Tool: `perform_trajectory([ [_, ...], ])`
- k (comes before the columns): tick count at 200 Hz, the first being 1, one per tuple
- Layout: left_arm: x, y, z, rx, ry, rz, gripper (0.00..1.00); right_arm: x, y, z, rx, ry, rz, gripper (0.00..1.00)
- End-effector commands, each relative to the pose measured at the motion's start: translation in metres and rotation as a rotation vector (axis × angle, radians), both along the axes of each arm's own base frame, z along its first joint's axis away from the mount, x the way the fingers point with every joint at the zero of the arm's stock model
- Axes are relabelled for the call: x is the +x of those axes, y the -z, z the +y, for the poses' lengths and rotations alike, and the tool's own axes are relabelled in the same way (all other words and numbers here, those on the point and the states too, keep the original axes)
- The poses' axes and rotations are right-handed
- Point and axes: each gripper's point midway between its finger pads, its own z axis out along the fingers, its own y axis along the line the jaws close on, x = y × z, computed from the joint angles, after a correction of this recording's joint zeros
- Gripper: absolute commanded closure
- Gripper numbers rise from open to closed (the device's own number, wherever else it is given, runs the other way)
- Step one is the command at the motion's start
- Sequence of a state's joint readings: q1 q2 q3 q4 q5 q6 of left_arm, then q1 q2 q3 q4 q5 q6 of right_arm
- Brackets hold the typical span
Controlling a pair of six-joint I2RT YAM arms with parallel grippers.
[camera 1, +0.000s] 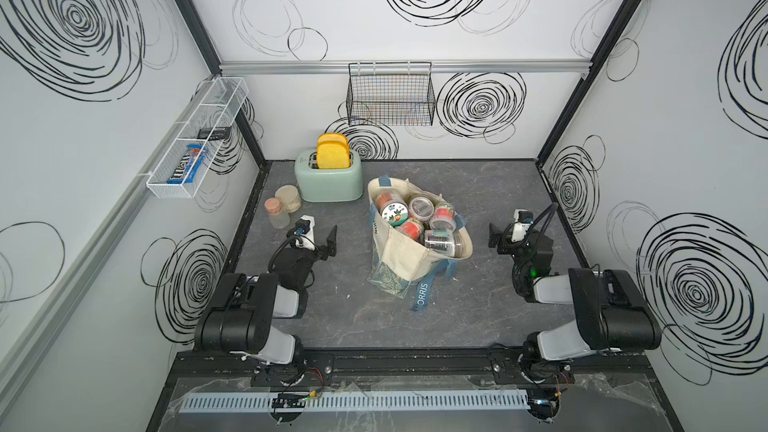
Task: Take out the seed jars from the canvas bag
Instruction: Pick up the seed jar from the canvas bag.
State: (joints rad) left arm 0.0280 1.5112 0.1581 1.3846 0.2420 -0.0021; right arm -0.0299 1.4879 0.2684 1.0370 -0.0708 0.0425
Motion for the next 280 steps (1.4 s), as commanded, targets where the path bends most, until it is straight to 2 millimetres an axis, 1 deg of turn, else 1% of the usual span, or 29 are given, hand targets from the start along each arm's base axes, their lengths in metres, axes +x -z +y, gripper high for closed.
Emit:
perform_trajectory([
  [1,0.003,-0.016,-0.002,0.016,0.006,-0.060,0.04,0.005,-0.013,0.002,-0.008,-0.007,-0.045,0.03],
  [166,0.003,-0.016,-0.002,0.015,0.005,-0.059,0.04,0.005,-0.012,0.002,-0.007,-0.005,-0.044,0.03],
  [190,0.003,-0.016,0.001,0.018,-0.026,-0.061,0.04,0.005,-0.013,0.002,-0.007,-0.006,-0.045,0.03],
  [201,0.000,-0.020,0.004,0.013,-0.046,-0.078,0.04,0.005,-0.013,0.002,-0.008,-0.006,-0.045,0.03],
  [224,-0.019,-0.032,0.010,0.008,-0.125,-0.155,0.04,0.004,-0.013,0.002,-0.008,-0.007,-0.048,0.03],
  [235,-0.027,-0.037,0.009,0.022,-0.147,-0.179,0.04,0.002,-0.018,0.007,-0.017,-0.035,-0.061,0.03],
  [242,-0.031,-0.040,0.009,0.028,-0.159,-0.192,0.04,0.001,-0.026,0.010,-0.029,-0.045,-0.083,0.03],
  [244,-0.032,-0.040,0.008,0.029,-0.162,-0.194,0.04,0.000,-0.024,0.011,-0.033,-0.044,-0.070,0.03],
  [251,-0.035,-0.043,0.008,0.036,-0.171,-0.205,0.04,-0.001,-0.028,0.012,-0.039,-0.040,-0.063,0.03],
  [280,-0.044,-0.053,0.000,0.079,-0.191,-0.238,0.04,0.000,-0.064,0.017,-0.039,-0.048,-0.082,0.03],
])
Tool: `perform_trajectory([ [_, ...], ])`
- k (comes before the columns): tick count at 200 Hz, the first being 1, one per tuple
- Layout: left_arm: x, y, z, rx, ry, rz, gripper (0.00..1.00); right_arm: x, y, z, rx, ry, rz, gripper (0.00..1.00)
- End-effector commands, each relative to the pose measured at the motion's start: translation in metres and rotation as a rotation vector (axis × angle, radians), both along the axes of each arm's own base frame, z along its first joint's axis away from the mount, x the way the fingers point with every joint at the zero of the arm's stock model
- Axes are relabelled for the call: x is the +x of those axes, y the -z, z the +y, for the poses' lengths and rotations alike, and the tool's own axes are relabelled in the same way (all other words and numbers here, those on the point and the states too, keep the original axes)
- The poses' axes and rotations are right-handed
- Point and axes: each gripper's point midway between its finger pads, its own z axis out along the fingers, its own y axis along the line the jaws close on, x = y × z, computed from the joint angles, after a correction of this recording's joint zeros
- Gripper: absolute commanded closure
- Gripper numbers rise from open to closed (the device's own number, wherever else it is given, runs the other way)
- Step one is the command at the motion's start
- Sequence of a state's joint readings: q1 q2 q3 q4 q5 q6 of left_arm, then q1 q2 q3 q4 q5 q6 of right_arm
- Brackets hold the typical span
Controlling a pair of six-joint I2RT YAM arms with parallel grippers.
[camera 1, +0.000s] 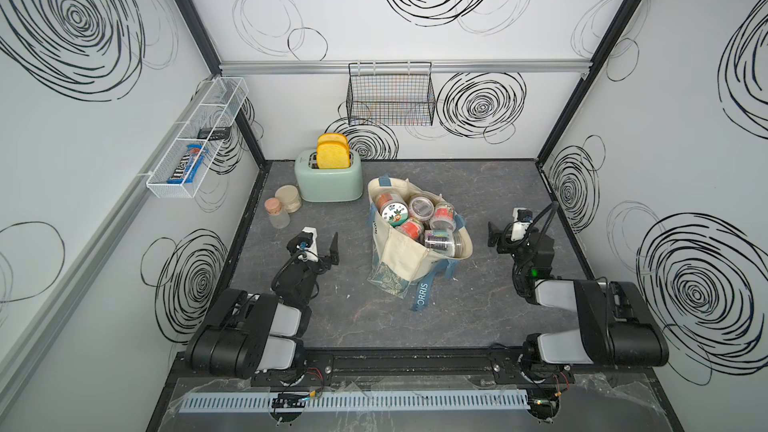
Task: Take out the seed jars from the canvas bag
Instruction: Pick up the seed jar from the canvas bag.
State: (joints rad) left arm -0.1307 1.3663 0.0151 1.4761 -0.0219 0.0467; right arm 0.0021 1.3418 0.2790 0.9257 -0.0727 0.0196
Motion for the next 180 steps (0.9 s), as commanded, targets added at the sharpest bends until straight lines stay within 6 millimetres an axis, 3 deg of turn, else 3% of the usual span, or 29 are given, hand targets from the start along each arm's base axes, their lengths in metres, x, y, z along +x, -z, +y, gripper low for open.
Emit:
perform_trajectory([
  [1,-0.009,-0.035,0.007,0.039,-0.086,-0.139,0.04,0.004,-0.036,0.005,-0.014,-0.010,-0.035,0.03],
  [41,-0.013,-0.062,-0.014,0.025,-0.074,-0.154,0.04,0.000,-0.078,0.024,0.227,-0.046,0.050,0.03],
  [59,-0.015,-0.081,-0.037,-0.023,0.025,-0.180,0.04,-0.011,-0.093,0.030,0.331,-0.045,0.119,0.03],
  [79,-0.015,-0.099,-0.053,-0.153,0.120,-0.130,0.04,-0.031,-0.109,0.038,0.387,-0.080,0.152,0.03],
  [105,-0.017,-0.109,-0.058,-0.323,0.144,0.025,0.04,-0.062,-0.124,0.041,0.480,-0.109,0.140,0.03],
  [135,-0.035,-0.124,-0.065,-0.451,0.170,0.180,0.04,-0.103,-0.141,0.054,0.605,-0.256,0.144,0.03],
  [147,-0.046,-0.132,-0.074,-0.472,0.230,0.242,0.04,-0.117,-0.148,0.066,0.650,-0.345,0.161,0.03],
  [163,-0.059,-0.142,-0.083,-0.464,0.298,0.306,0.04,-0.130,-0.143,0.096,0.729,-0.501,0.261,0.00],
  [180,-0.068,-0.148,-0.090,-0.467,0.358,0.333,0.04,-0.145,-0.144,0.122,0.825,-0.626,0.331,0.06],
])
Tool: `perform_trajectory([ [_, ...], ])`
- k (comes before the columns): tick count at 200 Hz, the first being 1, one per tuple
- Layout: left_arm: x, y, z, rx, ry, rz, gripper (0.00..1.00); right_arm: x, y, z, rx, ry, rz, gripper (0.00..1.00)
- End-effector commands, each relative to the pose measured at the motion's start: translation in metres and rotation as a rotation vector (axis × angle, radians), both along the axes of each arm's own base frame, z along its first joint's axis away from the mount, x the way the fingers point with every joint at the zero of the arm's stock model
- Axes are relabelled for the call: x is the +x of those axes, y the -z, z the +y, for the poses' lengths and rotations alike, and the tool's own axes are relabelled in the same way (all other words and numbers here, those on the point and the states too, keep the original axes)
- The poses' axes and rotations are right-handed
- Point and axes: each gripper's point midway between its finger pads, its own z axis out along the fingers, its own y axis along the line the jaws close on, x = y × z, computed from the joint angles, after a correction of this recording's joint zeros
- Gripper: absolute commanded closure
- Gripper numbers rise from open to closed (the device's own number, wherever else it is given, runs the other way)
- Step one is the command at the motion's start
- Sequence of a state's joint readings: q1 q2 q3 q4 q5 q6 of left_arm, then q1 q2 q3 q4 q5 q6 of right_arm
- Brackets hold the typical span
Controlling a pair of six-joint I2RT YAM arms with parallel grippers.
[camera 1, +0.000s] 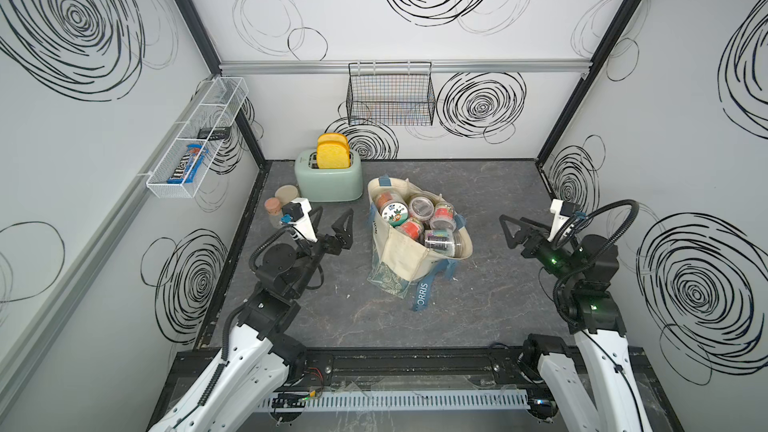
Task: Take out the seed jars from the canvas bag
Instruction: Pick up the seed jar from the canvas bag.
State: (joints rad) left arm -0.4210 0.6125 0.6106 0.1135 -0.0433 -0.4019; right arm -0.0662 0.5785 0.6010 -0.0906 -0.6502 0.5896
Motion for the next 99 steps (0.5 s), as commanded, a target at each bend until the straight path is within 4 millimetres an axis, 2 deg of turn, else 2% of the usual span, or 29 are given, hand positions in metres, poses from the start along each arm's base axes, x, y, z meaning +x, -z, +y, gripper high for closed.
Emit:
perform_trajectory([
  [1,-0.019,0.027,-0.015,-0.016,0.123,0.191,0.04,-0.032,0.016,0.049,0.175,-0.291,0.156,0.06],
  [19,-0.022,0.029,-0.013,-0.096,0.120,0.226,0.04,-0.040,0.016,0.065,0.176,-0.322,0.161,0.06],
  [34,-0.019,0.042,-0.005,-0.191,0.076,0.289,0.04,-0.044,0.027,0.081,0.161,-0.363,0.209,0.10],
  [46,-0.022,0.039,-0.014,-0.213,0.148,0.271,0.04,-0.047,0.040,0.093,0.141,-0.387,0.252,0.13],
  [58,-0.026,0.035,-0.019,-0.215,0.188,0.258,0.04,-0.048,0.047,0.101,0.109,-0.393,0.274,0.14],
  [82,-0.032,0.030,-0.019,-0.176,0.181,0.252,0.04,-0.048,0.047,0.110,0.077,-0.386,0.269,0.15],
  [99,-0.037,0.032,-0.033,-0.145,0.242,0.293,0.04,-0.043,0.049,0.115,0.071,-0.393,0.278,0.16],
])
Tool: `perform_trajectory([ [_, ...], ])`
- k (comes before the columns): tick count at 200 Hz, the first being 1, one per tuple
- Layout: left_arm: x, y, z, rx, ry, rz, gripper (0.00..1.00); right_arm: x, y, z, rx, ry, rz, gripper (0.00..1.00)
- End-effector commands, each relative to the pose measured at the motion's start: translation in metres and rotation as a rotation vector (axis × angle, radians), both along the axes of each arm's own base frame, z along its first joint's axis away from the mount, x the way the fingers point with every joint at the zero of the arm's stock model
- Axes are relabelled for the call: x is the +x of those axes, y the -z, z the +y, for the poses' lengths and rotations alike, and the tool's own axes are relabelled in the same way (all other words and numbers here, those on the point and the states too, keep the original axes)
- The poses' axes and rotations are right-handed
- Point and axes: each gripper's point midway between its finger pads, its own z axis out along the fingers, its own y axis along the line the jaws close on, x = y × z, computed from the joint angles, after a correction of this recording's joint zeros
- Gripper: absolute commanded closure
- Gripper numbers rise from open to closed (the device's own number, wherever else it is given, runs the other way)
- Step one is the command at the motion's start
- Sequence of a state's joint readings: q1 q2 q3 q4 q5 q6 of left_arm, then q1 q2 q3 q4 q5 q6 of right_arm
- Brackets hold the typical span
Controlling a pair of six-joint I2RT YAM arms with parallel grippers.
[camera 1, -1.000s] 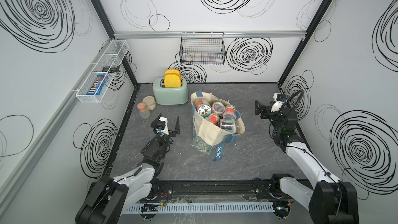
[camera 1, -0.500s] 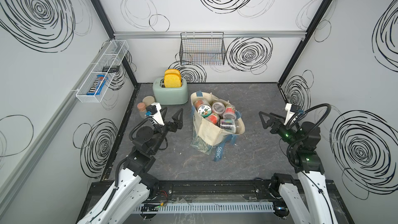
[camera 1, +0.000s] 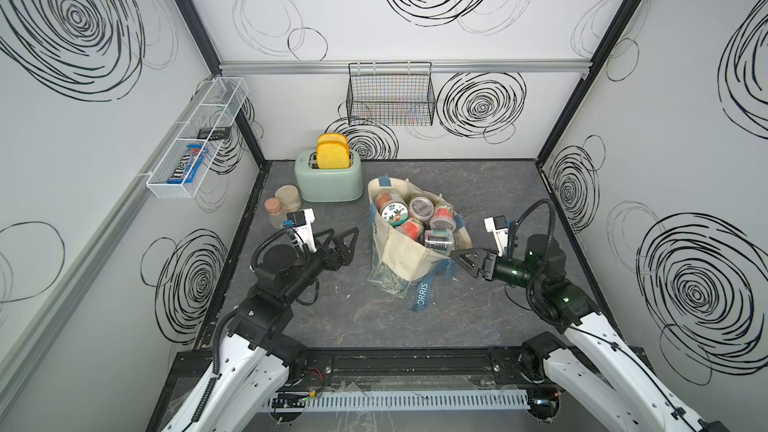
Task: Take out the seed jars from the canvas bag
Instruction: Pick up the seed jar from the canvas bag.
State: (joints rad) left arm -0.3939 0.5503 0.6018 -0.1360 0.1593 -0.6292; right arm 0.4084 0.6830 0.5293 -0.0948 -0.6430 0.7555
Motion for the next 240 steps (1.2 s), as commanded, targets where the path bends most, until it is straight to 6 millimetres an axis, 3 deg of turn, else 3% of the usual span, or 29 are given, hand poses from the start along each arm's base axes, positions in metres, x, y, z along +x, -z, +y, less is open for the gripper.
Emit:
perform_trajectory([
  [1,-0.011,-0.017,-0.016,-0.016,0.089,0.004,0.04,0.011,-0.009,0.003,-0.009,0.037,-0.023,0.16],
  [18,-0.020,-0.012,-0.043,0.017,0.196,0.061,0.00,0.017,-0.010,0.005,-0.023,0.034,-0.022,0.19],
  [47,-0.038,-0.008,-0.082,0.125,0.275,0.111,0.18,0.029,-0.018,0.004,-0.055,0.066,-0.044,0.20],
  [64,-0.046,-0.008,-0.107,0.169,0.322,0.123,0.32,0.034,-0.016,0.004,-0.063,0.077,-0.037,0.22],
  [91,-0.044,0.004,-0.134,0.220,0.351,0.164,0.34,0.040,-0.011,0.010,-0.051,0.068,-0.008,0.25],
  [109,-0.036,0.010,-0.139,0.226,0.336,0.181,0.36,0.041,-0.012,0.013,-0.035,0.057,-0.002,0.25],
  [138,-0.016,0.024,-0.136,0.206,0.309,0.230,0.45,0.040,-0.010,0.020,-0.017,0.034,0.014,0.25],
  [160,-0.010,0.025,-0.136,0.197,0.311,0.237,0.46,0.040,-0.004,0.025,-0.027,0.026,0.037,0.25],
  [190,-0.011,0.024,-0.143,0.186,0.345,0.246,0.38,0.041,0.013,0.021,-0.063,0.081,0.119,0.22],
  [240,-0.009,0.021,-0.158,0.138,0.374,0.252,0.31,0.037,0.015,0.018,-0.013,0.132,0.170,0.12],
])
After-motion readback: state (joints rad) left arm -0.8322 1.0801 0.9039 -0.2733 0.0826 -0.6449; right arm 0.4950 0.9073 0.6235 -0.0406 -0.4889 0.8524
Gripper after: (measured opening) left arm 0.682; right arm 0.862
